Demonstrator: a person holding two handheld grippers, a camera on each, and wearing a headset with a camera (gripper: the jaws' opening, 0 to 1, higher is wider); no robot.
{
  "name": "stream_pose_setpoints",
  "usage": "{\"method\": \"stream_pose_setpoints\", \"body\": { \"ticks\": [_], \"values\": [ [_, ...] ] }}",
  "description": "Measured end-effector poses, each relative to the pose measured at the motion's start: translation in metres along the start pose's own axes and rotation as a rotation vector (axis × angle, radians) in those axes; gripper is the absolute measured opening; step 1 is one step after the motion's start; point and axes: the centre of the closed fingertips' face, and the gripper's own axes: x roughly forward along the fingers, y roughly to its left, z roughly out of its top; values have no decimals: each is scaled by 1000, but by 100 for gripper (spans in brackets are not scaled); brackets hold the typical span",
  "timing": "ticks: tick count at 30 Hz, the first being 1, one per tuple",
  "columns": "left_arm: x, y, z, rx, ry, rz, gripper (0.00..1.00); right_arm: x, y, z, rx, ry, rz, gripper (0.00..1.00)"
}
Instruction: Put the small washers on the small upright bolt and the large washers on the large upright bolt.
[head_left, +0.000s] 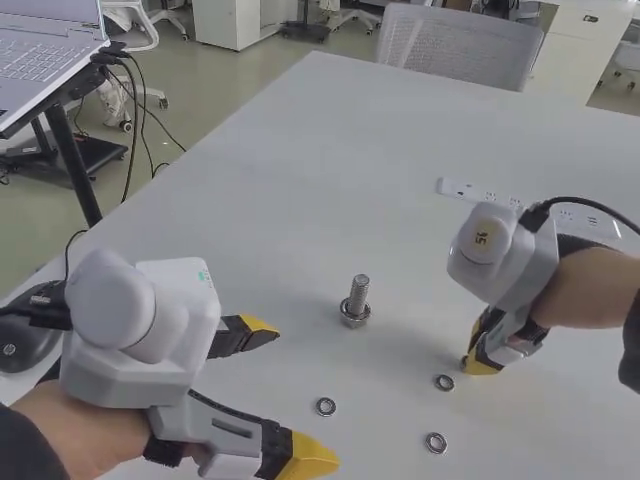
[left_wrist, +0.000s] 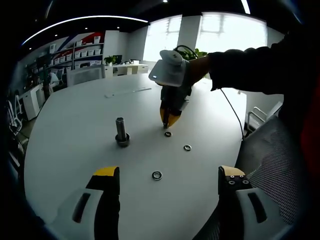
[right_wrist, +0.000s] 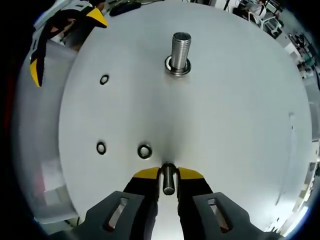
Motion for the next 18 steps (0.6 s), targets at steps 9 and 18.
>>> {"method": "stream_pose_setpoints", "body": {
  "ticks": [9,18],
  "values": [
    [0,0,-1,0,1,1,80,0,-1,1,2,-3,-1,14],
    [0,-1,-1,1,0,1,80,1,0,2,8,-10,-7,19]
  ]
}}
